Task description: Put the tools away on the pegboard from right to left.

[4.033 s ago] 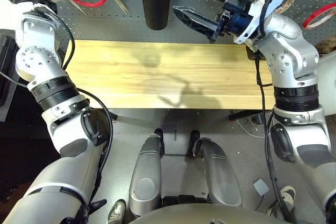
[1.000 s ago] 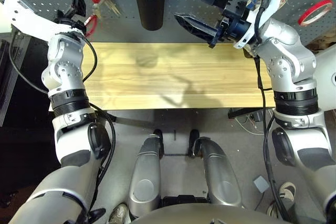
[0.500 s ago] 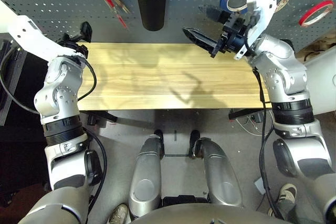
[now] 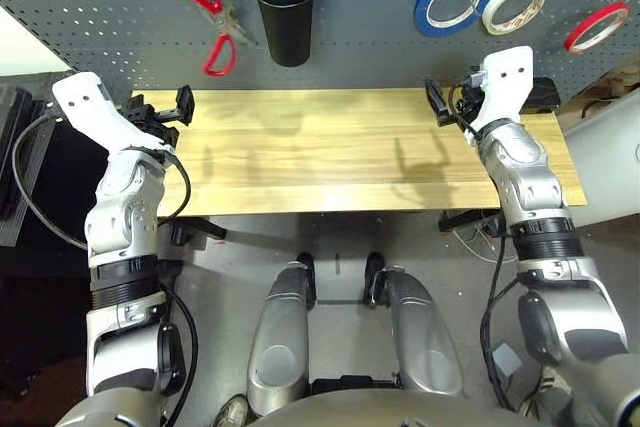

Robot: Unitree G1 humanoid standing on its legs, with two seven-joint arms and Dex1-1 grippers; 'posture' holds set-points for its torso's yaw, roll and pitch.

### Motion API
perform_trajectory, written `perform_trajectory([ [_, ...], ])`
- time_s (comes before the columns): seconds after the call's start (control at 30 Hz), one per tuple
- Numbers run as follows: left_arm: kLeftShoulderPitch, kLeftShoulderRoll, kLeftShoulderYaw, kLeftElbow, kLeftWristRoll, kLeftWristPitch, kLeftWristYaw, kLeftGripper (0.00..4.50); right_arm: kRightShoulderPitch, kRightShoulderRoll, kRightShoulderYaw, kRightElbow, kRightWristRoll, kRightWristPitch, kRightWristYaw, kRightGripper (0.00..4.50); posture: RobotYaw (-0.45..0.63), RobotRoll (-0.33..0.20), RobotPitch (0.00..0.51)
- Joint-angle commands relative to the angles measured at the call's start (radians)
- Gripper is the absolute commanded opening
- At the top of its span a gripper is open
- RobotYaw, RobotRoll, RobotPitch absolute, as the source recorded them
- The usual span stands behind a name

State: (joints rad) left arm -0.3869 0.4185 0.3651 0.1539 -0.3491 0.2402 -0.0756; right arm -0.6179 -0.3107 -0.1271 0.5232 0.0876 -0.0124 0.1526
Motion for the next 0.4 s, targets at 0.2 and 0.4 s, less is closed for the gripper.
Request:
perform_trajectory([
  [0.2, 0.028, -0.018, 0.003, 0.100, 0.061, -0.113, -0.016, 4.46, -0.019, -0.054, -0.049, 0.183, -0.023, -0.101, -0.067, 4.50, -0.03, 0.000, 0.284],
  [0.4, 0.007, -0.023, -0.011, 0.159, 0.082, -0.152, -0.036, 4.46, -0.019, -0.071, -0.055, 0.225, -0.022, -0.141, -0.061, 4.50, -0.03, 0.000, 0.281],
])
